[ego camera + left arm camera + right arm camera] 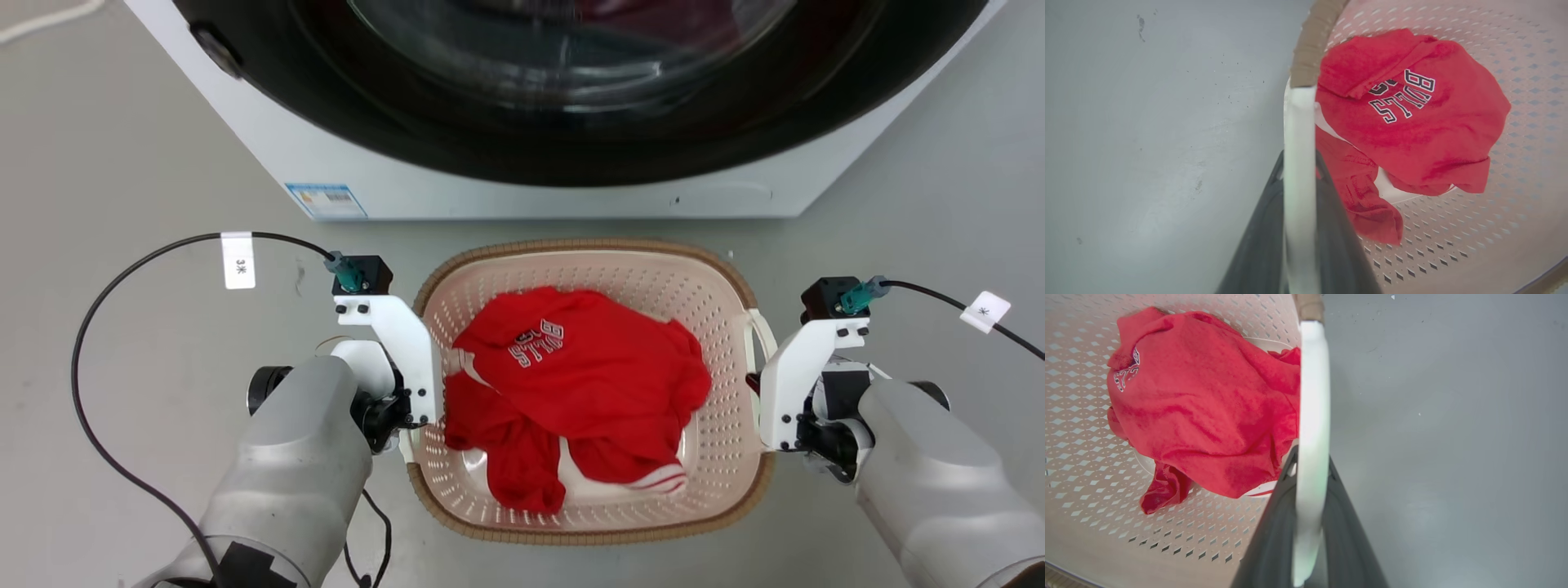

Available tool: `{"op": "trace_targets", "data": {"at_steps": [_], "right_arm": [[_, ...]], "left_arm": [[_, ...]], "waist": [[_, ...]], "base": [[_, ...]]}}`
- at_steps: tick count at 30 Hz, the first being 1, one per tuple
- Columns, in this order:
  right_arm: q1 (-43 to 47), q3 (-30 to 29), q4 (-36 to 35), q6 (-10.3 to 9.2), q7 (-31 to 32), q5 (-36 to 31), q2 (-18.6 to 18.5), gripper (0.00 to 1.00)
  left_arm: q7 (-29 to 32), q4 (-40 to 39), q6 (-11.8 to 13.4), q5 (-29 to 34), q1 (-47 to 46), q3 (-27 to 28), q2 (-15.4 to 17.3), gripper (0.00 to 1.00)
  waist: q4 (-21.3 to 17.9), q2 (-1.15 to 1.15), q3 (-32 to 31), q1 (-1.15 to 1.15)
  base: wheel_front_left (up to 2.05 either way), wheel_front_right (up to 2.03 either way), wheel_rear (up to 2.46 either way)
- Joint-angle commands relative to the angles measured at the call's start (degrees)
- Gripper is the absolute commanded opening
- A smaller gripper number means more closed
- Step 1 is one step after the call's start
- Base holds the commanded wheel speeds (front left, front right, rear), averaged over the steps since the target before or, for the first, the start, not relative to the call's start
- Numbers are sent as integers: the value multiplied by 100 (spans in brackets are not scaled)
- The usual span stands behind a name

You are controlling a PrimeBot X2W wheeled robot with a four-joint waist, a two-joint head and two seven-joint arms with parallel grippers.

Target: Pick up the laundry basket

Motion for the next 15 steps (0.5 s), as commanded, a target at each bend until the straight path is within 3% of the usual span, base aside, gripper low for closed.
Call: {"op": "trace_targets", "data": {"at_steps": [1,6,15], "right_arm": [[-91,64,-114,82,112,89,161,0],[-207,176,-61,82,844,461,74,0],[-304,248,117,81,1563,781,112,0]], "left_arm": [[78,-116,-80,-92,-51,-52,-212,0],[612,-231,-81,-395,-142,-270,-140,0],[1072,-251,-81,-656,-185,-530,-61,0]], "waist": [[33,0,-259,0],[53,0,-753,0],[40,0,-1320,0]], "base": [[0,0,0],[0,0,0],[0,0,0]]}}
